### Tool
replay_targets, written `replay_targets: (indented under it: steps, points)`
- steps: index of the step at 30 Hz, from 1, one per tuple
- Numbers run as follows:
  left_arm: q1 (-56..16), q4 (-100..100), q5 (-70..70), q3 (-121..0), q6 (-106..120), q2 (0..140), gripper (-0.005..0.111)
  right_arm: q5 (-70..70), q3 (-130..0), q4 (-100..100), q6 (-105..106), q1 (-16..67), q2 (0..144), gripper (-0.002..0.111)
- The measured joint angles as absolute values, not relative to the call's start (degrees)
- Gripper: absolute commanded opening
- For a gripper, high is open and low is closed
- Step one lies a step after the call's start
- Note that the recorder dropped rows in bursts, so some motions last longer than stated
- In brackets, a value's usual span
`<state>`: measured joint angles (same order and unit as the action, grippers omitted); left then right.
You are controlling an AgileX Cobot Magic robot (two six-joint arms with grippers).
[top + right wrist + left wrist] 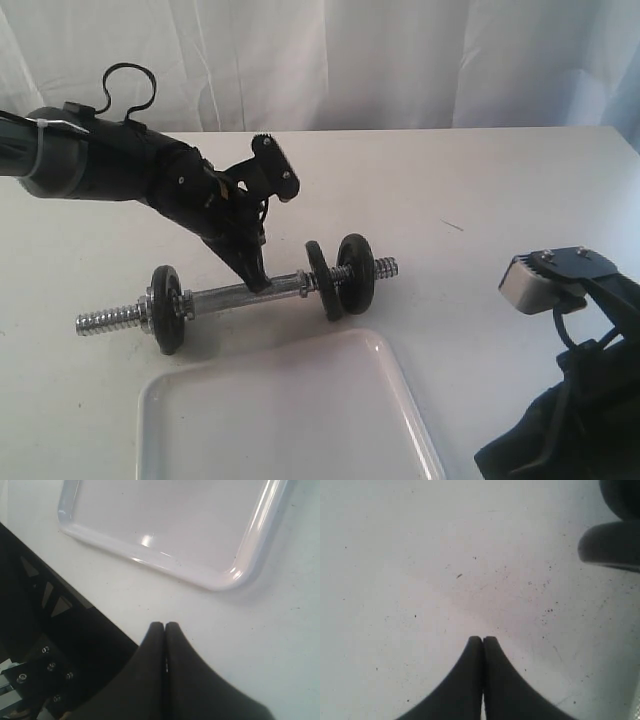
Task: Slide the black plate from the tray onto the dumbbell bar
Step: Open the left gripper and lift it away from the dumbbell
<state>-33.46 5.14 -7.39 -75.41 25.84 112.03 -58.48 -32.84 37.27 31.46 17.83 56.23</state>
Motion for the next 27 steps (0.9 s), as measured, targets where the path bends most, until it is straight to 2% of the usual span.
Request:
replay_targets:
  steps: [6,15,21,27]
  points:
    - [-33.46,5.36,-6.75,-75.41,25.84,110.01,0.0,-58.48,-32.84,37.27,31.46,17.83,56.23,0.0]
    - [-33.46,4.89,-11.23,-72.59,17.33,96.69,0.0,-57.29,-32.84,37.27,31.46,17.83,56.23,0.0]
    - [-33.46,4.89,-5.06,-60.74,9.26,87.03,0.0,-56.32,-32.84,37.27,31.46,17.83,56.23,0.0]
    - [-33.46,4.77,4.45,-40.12,-5.23,65.49,0.0,-55.23,-32.84,37.27,31.46,17.83,56.23,0.0]
